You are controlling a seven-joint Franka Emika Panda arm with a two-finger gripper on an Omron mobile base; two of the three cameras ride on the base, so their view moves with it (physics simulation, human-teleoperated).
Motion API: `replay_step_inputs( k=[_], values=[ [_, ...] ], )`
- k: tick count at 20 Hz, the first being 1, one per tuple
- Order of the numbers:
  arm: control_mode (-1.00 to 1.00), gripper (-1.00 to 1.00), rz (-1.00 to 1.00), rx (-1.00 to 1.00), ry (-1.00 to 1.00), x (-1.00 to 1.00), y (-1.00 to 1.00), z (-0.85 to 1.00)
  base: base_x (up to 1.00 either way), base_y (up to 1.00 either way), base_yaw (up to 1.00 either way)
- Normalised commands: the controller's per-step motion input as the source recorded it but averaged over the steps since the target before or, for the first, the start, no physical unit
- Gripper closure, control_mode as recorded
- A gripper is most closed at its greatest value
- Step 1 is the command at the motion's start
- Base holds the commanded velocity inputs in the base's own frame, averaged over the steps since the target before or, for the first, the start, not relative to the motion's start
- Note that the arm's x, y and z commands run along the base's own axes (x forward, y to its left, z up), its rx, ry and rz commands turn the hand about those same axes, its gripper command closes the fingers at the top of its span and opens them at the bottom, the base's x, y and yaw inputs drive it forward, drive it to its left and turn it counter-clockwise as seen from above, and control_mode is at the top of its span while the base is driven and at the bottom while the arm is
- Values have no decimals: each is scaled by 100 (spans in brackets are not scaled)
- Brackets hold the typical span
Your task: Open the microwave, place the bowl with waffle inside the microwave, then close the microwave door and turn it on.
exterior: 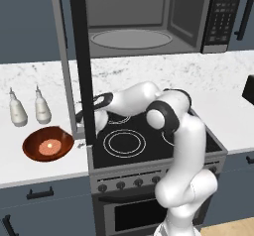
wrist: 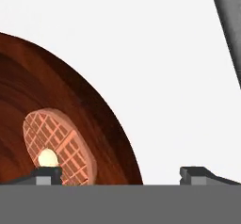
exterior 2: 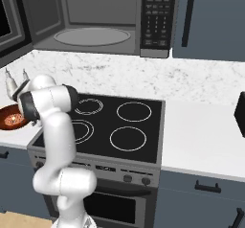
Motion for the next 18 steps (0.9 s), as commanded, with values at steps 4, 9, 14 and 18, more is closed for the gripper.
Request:
replay_step_inputs(
  k=[4, 9, 14, 18],
  values=[
    [-100, -100, -2, -9, 1, 6, 45, -35, 0, 0, 0],
    [-100, 100, -1, -3, 0, 0, 17, -14, 0, 0, 0],
    [-100, 100, 0, 0, -1, -9, -1, 1, 0, 0, 0],
    [-100, 100, -1, 0, -3, -41, -44, 9, 0, 0, 0]
  ],
)
